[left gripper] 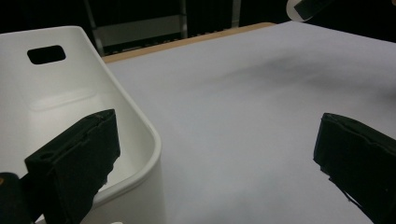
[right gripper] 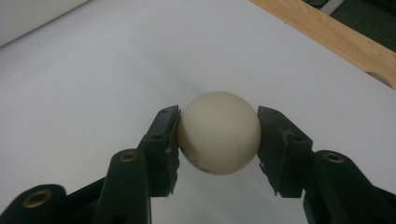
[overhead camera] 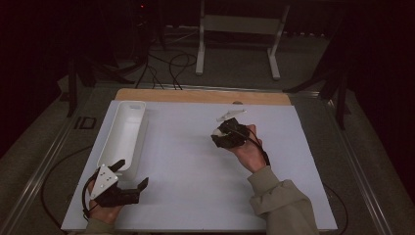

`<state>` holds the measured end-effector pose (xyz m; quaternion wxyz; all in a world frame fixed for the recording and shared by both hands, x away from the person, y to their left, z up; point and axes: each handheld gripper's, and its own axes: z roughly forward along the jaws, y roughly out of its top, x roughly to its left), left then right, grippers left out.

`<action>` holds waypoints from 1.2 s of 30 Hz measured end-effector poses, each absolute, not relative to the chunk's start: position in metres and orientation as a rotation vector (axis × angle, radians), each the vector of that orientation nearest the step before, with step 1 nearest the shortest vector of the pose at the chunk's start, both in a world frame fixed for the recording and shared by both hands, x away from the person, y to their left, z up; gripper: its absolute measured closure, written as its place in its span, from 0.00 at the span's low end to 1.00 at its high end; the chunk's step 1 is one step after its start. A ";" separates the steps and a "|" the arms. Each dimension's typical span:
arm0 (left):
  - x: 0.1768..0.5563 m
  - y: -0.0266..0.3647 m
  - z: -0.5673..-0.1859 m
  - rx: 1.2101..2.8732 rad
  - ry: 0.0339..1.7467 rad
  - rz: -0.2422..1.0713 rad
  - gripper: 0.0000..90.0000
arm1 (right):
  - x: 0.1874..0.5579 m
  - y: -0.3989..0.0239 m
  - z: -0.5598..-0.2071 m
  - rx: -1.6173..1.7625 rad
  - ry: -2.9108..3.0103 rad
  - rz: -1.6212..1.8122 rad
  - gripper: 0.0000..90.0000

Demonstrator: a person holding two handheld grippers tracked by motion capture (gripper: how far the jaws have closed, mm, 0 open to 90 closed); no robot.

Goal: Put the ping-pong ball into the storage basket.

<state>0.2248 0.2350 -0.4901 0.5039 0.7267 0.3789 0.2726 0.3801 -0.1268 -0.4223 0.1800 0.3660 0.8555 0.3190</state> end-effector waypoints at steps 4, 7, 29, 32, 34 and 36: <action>0.225 0.235 -0.490 1.755 0.915 0.658 0.01 | 0.379 -0.123 -0.423 1.034 2.423 0.905 0.56; 0.225 0.235 -0.490 1.754 0.916 0.657 0.01 | 0.379 -0.121 -0.423 1.033 2.425 0.907 0.56; 0.225 0.236 -0.490 1.754 0.916 0.650 0.01 | 0.379 -0.099 -0.415 0.996 2.436 0.934 0.56; 0.225 0.236 -0.490 1.755 0.916 0.649 0.01 | 0.379 -0.096 -0.413 0.985 2.439 0.937 0.56; 0.225 0.236 -0.490 1.755 0.916 0.649 0.01 | 0.379 -0.095 -0.413 0.992 2.440 0.937 0.56; 0.225 0.236 -0.490 1.756 0.915 0.648 0.01 | 0.380 -0.092 -0.412 0.986 2.442 0.938 0.56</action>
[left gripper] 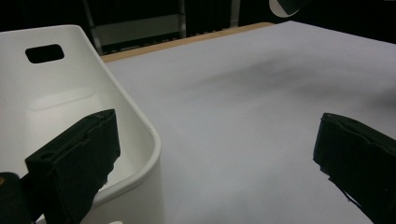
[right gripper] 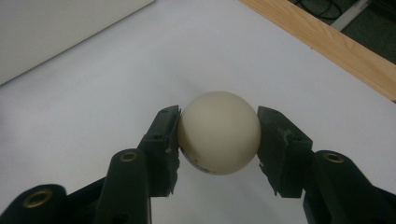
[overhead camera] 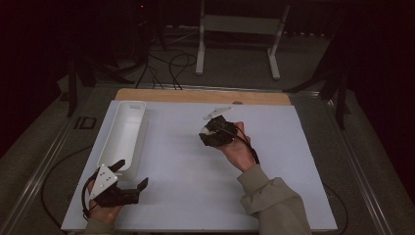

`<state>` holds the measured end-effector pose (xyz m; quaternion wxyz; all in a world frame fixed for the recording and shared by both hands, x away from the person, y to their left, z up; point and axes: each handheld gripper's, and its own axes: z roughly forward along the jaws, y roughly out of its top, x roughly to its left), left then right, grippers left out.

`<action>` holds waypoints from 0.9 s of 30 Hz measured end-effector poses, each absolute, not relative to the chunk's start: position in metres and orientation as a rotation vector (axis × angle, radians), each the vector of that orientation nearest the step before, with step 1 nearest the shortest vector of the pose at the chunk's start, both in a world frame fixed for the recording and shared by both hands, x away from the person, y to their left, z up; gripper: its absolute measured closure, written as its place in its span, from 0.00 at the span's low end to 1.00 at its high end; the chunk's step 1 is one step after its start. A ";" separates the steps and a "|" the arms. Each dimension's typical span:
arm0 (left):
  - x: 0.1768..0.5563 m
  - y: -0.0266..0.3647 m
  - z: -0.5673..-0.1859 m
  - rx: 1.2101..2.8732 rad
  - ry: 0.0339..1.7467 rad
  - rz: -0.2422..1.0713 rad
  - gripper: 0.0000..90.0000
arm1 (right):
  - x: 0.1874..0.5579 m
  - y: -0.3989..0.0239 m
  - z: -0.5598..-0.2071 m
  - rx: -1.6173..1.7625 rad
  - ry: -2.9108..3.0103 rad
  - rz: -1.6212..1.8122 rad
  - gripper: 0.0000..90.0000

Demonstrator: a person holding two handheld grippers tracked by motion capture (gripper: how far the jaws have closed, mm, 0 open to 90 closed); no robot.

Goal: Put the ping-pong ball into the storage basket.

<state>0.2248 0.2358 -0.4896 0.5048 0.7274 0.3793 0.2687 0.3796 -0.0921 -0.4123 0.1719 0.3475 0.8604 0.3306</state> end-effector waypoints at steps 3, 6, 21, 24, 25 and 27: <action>0.225 0.236 -0.490 1.756 0.915 0.648 0.01 | 0.380 -0.090 -0.412 0.983 2.444 0.941 0.56; 0.225 0.236 -0.490 1.756 0.915 0.648 0.01 | 0.380 -0.087 -0.411 0.977 2.448 0.944 0.56; 0.225 0.236 -0.489 1.756 0.916 0.645 0.01 | 0.381 -0.072 -0.410 0.957 2.465 0.954 0.57; 0.225 0.236 -0.489 1.756 0.916 0.645 0.01 | 0.381 -0.069 -0.410 0.956 2.467 0.957 0.57; 0.225 0.236 -0.489 1.756 0.916 0.645 0.01 | 0.381 -0.067 -0.410 0.955 2.468 0.960 0.56; 0.225 0.236 -0.489 1.757 0.916 0.644 0.01 | 0.381 -0.065 -0.409 0.956 2.471 0.967 0.57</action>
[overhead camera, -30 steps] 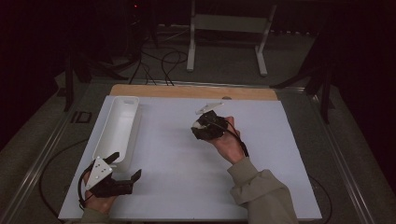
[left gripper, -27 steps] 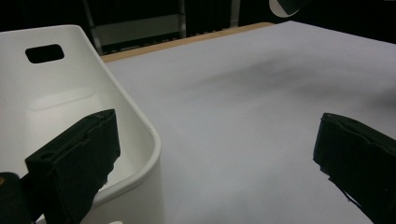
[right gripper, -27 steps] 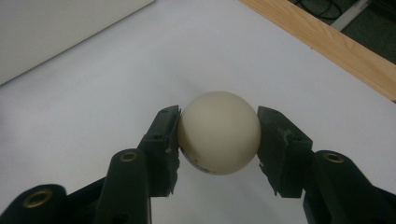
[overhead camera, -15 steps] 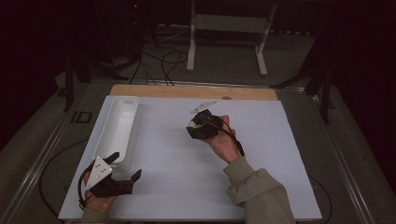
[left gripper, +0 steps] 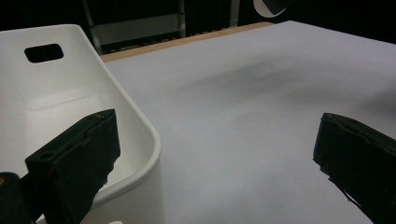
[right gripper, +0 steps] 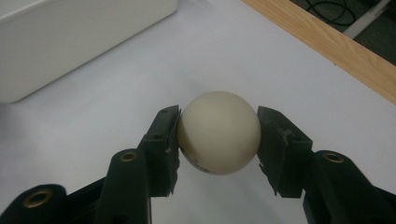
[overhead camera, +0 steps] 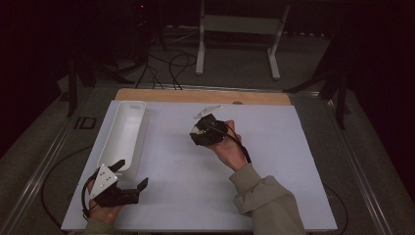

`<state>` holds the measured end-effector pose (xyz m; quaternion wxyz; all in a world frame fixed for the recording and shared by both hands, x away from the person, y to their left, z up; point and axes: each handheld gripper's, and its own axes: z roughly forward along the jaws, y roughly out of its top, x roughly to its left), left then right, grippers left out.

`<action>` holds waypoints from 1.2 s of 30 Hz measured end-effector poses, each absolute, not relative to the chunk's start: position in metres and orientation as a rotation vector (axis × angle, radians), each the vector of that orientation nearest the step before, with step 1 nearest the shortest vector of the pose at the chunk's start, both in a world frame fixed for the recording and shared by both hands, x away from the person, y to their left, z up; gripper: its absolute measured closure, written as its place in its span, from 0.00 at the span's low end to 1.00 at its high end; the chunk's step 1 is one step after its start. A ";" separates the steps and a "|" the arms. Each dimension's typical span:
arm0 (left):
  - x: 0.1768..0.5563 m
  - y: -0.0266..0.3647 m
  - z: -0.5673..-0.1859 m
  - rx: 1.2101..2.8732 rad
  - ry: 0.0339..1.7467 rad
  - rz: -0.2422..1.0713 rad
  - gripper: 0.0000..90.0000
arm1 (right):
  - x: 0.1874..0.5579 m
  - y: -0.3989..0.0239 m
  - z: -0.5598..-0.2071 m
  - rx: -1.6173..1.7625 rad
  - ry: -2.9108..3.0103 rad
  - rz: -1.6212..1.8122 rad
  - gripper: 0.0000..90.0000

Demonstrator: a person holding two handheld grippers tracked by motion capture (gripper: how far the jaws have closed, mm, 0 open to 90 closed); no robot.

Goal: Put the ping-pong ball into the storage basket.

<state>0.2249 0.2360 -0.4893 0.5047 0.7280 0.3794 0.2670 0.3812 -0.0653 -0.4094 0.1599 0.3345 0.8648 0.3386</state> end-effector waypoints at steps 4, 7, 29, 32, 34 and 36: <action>0.225 0.236 -0.489 1.757 0.916 0.644 0.01 | 0.381 -0.062 -0.409 0.956 2.472 0.974 0.56; 0.225 0.236 -0.489 1.757 0.916 0.644 0.01 | 0.381 -0.058 -0.409 0.952 2.477 0.978 0.57; 0.225 0.236 -0.489 1.757 0.915 0.642 0.01 | 0.381 -0.042 -0.407 0.928 2.497 1.016 0.57; 0.225 0.236 -0.489 1.757 0.915 0.641 0.01 | 0.381 -0.039 -0.407 0.915 2.499 1.020 0.57; 0.225 0.236 -0.489 1.758 0.915 0.641 0.01 | 0.381 -0.038 -0.407 0.912 2.501 1.022 0.57; 0.225 0.236 -0.489 1.757 0.916 0.640 0.01 | 0.381 -0.037 -0.407 0.911 2.504 1.023 0.57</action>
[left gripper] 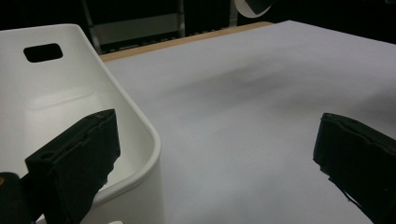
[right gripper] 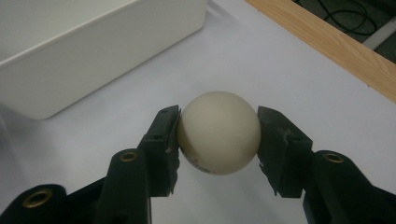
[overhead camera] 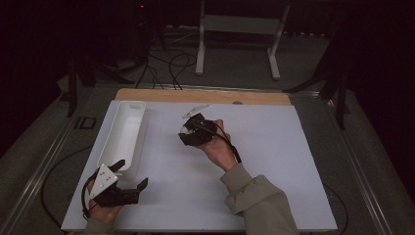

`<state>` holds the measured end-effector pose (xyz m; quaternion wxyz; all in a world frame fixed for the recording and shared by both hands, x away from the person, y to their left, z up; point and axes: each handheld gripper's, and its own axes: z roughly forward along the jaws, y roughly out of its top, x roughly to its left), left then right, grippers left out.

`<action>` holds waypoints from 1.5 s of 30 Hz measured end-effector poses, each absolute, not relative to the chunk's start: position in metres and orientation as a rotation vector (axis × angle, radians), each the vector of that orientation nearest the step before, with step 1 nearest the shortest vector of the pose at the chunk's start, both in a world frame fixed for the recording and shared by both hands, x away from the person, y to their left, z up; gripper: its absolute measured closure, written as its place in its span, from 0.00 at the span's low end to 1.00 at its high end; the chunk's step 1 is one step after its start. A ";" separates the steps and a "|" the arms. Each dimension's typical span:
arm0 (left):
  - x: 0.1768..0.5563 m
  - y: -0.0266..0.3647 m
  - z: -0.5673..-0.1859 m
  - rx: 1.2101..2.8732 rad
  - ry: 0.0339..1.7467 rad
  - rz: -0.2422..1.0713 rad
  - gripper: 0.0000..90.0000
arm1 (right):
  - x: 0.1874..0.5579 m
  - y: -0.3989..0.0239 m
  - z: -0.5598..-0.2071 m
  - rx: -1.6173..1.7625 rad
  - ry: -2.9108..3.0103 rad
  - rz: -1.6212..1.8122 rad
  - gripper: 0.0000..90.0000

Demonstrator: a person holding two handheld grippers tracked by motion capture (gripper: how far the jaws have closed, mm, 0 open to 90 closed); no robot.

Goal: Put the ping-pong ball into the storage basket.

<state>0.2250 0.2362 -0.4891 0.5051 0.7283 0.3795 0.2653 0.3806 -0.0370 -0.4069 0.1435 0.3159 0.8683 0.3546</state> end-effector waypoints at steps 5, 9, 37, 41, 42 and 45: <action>0.225 0.236 -0.489 1.758 0.916 0.639 0.01 | 0.381 -0.032 -0.406 0.895 2.509 1.023 0.56; 0.225 0.236 -0.489 1.759 0.916 0.639 0.01 | 0.380 -0.029 -0.406 0.888 2.512 1.027 0.56; 0.225 0.237 -0.489 1.759 0.914 0.637 0.01 | 0.375 -0.003 -0.399 0.840 2.537 1.066 0.56; 0.225 0.237 -0.489 1.759 0.915 0.636 0.01 | 0.374 0.001 -0.399 0.829 2.539 1.072 0.56; 0.225 0.237 -0.489 1.759 0.915 0.636 0.01 | 0.374 0.002 -0.399 0.829 2.541 1.072 0.57; 0.225 0.237 -0.489 1.758 0.915 0.634 0.01 | 0.374 0.004 -0.400 0.827 2.544 1.070 0.56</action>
